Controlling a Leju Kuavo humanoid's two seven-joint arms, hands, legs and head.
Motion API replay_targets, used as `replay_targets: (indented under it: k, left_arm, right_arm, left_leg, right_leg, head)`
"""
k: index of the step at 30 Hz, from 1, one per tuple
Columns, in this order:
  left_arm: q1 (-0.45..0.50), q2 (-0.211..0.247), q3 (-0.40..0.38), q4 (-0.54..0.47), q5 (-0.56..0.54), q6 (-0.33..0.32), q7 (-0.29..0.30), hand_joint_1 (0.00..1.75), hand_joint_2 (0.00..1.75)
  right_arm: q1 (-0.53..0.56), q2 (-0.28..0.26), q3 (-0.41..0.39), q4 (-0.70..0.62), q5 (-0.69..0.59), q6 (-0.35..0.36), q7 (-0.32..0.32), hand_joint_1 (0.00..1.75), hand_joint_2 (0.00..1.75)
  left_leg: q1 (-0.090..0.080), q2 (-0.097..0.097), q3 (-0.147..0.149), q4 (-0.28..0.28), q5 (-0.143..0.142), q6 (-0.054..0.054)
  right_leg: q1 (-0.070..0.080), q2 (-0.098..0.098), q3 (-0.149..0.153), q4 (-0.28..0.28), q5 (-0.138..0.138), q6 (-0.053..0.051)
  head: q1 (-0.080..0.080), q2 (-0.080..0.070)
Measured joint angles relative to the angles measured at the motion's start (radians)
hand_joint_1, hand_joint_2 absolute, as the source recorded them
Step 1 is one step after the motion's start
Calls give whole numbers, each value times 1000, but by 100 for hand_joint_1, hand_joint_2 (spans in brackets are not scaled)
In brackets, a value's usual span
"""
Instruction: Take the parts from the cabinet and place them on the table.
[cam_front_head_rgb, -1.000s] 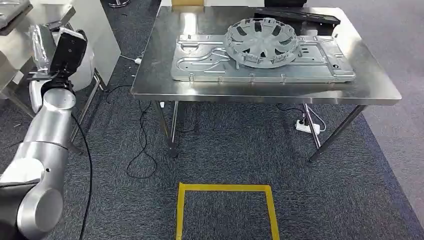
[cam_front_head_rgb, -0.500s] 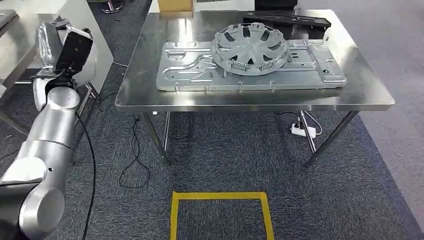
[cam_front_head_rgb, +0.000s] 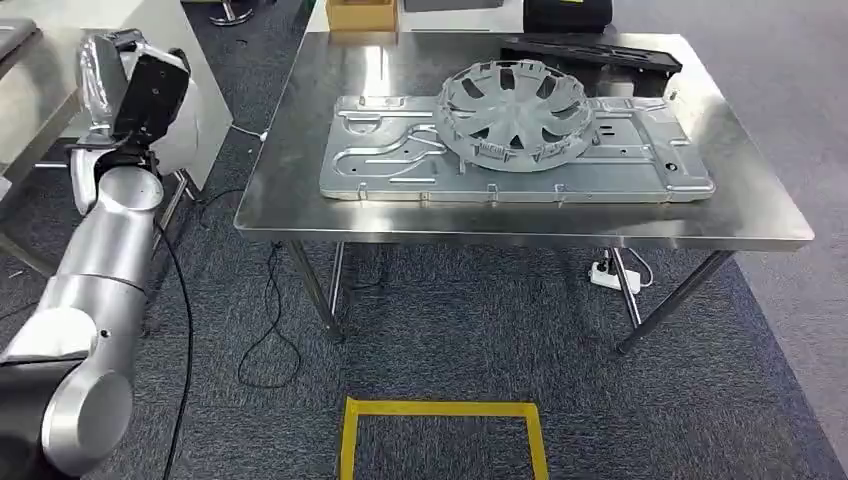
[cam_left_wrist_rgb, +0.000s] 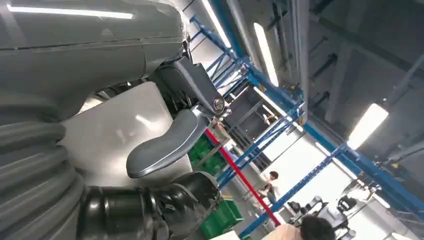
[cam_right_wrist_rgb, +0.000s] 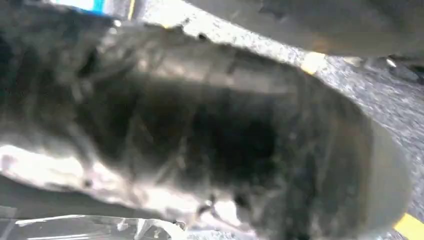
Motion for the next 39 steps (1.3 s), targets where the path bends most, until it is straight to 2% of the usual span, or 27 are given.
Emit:
replay_targets:
  k: [1, 2, 3, 5, 6, 7, 8, 10, 11, 12, 13, 15, 16, 17, 19, 21, 22, 25, 26, 27, 30, 31, 32, 33, 36, 37, 39]
  left_arm:
    - [-1, 0, 0, 0, 0, 0, 0, 175, 175]
    - [-2, 0, 0, 0, 0, -2, 2, 175, 175]
    - [0, 0, 0, 0, 0, -2, 2, 175, 175]
    - [-1, -2, -1, 0, 0, -2, 1, 175, 175]
    - [0, -2, -1, 0, 0, -2, 1, 175, 175]
    - [-1, -2, -1, 0, 0, -2, 1, 175, 175]
    - [-1, -2, -1, 0, 0, -2, 1, 175, 175]
    - [5, -2, -1, 0, 0, -2, 2, 175, 175]
    - [9, -2, -1, 0, 0, -2, 2, 175, 175]
    - [11, -2, -1, 0, 0, -2, 2, 175, 175]
    - [10, -2, -1, 0, 0, -2, 2, 175, 175]
    - [7, -2, -1, 0, 0, -2, 2, 175, 175]
    - [4, -2, -1, 0, 0, -2, 2, 175, 175]
    - [1, -2, -1, 0, 0, -3, 3, 175, 175]
    - [-2, -2, -1, -1, 0, -3, 2, 175, 175]
    - [-4, -2, -1, -1, 0, -3, 2, 175, 175]
    - [-10, -2, -1, -1, 0, -3, 2, 175, 175]
    - [-10, -2, -2, -1, 0, -3, 2, 175, 175]
    - [-6, -4, -2, -1, 0, -5, 2, 175, 175]
    - [-1, -5, -2, -1, 0, -5, 2, 175, 175]
    - [1, -6, -2, -1, 0, -6, 4, 175, 175]
    - [1, -6, -2, -1, 0, -6, 4, 175, 175]
    - [1, -6, -2, 0, 0, -6, 4, 175, 175]
    - [3, -6, -2, 0, 0, -6, 5, 175, 175]
    - [7, -10, -5, 0, 0, -7, 5, 175, 175]
    - [5, -10, -6, 0, -1, -8, 4, 175, 175]
    - [5, -10, -6, 2, -3, -7, 5, 175, 175]
  right_arm:
    - [-1, 0, 0, 1, 0, 1, 0, 0, 0]
    - [-3, 0, 0, 1, 0, 1, 0, 0, 0]
    - [-3, 0, 0, 1, 0, 1, 0, 0, 0]
    - [-3, 0, 0, 1, -1, 1, 0, 0, 0]
    - [-3, 0, 0, 1, -1, 0, 0, 0, 0]
    - [-3, 0, 0, 1, -1, 0, -1, 0, 0]
    - [-3, 0, 0, 0, 0, 0, -1, 0, 0]
    - [-3, 0, 0, 1, 0, 0, -2, 0, 0]
    - [-3, 0, 0, 1, 0, 0, -2, 0, 0]
    - [-3, 0, 0, 1, 0, 0, -2, 0, 0]
    - [-2, 0, 0, 1, 0, 0, -2, 0, 0]
    - [-2, 1, 0, 1, 0, 0, -2, 0, 0]
    - [-3, 4, 0, 2, 0, 1, -2, 0, 0]
    - [-7, 4, 0, 2, 0, 1, -2, 0, 0]
    - [-6, 4, 0, 2, 0, 1, -2, 0, 0]
    - [-6, 3, 0, 2, 0, 1, -2, 0, 0]
    - [-6, 3, 0, 2, 0, 1, -2, 0, 0]
    - [-6, 3, 0, 2, 0, 1, -3, 0, 0]
    - [-5, 3, 0, 2, 0, 1, -3, 0, 0]
    - [-4, 3, 0, 2, 0, 1, -3, 0, 0]
    - [-3, 2, 0, 2, 0, 0, -5, 0, 0]
    - [-2, 2, 0, 2, 0, 1, -5, 0, 0]
    - [-4, 2, 0, 2, 0, 1, -6, 0, 0]
    - [-4, 2, 0, 2, 0, 0, -6, 0, 0]
    - [-3, 2, 0, 2, 0, 0, -6, 0, 0]
    - [-4, 2, 0, 2, 0, 0, -6, 0, 0]
    - [-5, 2, 0, 2, 0, 0, -6, 0, 0]
  left_leg:
    - [-1, -2, 5, 10, -6, -9]
    - [-6, -3, -2, 7, -10, -16]
    - [-3, -5, 6, 9, -12, -22]
    - [3, -4, 3, 14, -13, -27]
    - [5, -1, -13, 58, -7, -28]
    - [5, -1, -52, 127, -9, -28]
    - [4, -1, -101, 203, -31, -29]
    - [2, -1, -188, 313, -105, -28]
    - [1, -1, -208, 320, -116, -25]
    - [0, -1, -209, 292, -98, -19]
    - [-4, -1, -194, 230, -49, -10]
    - [-20, 1, -140, 66, 86, 17]
    - [-32, 0, -135, 28, 93, 28]
    - [-33, 0, -132, 25, 67, 25]
    - [-35, -1, -119, 5, 87, 31]
    - [-29, 2, -86, -9, 95, 40]
    - [-28, 2, -81, -9, 93, 42]
    - [-28, 2, -79, -7, 84, 45]
    - [-27, 1, -78, -5, 80, 44]
    - [-26, -2, -74, -4, 75, 41]
    - [-20, -2, -60, 14, 49, 26]
    - [-21, -3, -59, 20, 43, 20]
    - [-22, -3, -65, 23, 39, 13]
    - [-23, -3, -65, 23, 34, 6]
    - [-18, -2, -59, 44, 23, -7]
    - [-16, -2, -72, 80, 10, -9]
    - [-15, -2, -148, 217, -47, -16]
  right_leg:
    - [13, 1, -4, -10, -46, -11]
    - [14, -2, 1, 0, -27, -25]
    - [15, 0, 0, 0, -29, -35]
    - [17, 2, 15, -2, -31, -49]
    - [18, 2, 23, -7, -35, -55]
    - [20, 2, 30, -10, -39, -62]
    - [21, 3, 35, -10, -45, -67]
    - [29, 6, 51, -10, -59, -73]
    - [33, 7, 60, -10, -67, -74]
    - [37, 8, 70, -9, -74, -76]
    - [41, 9, 82, -9, -81, -76]
    - [44, 9, 102, -12, -95, -76]
    - [48, 11, 106, -8, -100, -71]
    - [44, 12, 104, -13, -105, -65]
    - [45, 8, 109, 5, -90, -53]
    - [41, 6, 112, 18, -109, -47]
    - [41, 6, 94, 56, -135, -43]
    - [34, 6, -29, 246, -221, -26]
    - [31, 5, -54, 270, -221, -24]
    - [27, 4, -57, 252, -195, -19]
    - [19, 2, 21, 27, -32, -10]
    - [23, 3, 22, 11, -61, -13]
    - [29, 1, 22, 8, -95, -31]
    - [28, 0, 29, 3, -62, -40]
    - [27, 1, 51, -5, -64, -63]
    - [28, 2, 59, -7, -67, -67]
    - [29, 3, 67, -7, -75, -75]
  head:
    - [-1, 0]
    - [-2, 0]
    - [-1, 0]
    - [-2, 0]
    - [-2, 0]
    - [-3, 0]
    - [-3, 0]
    - [-3, 0]
    - [-3, 0]
    - [-3, 0]
    - [-3, 0]
    - [-2, 0]
    - [-2, 0]
    - [-2, 0]
    - [-2, 0]
    - [-2, 0]
    - [-1, 0]
    - [-2, 0]
    - [-2, 0]
    - [-2, 0]
    - [-2, 0]
    - [-2, 0]
    - [-3, 0]
    - [-2, 0]
    - [-2, 0]
    - [-2, 0]
    - [-3, 0]
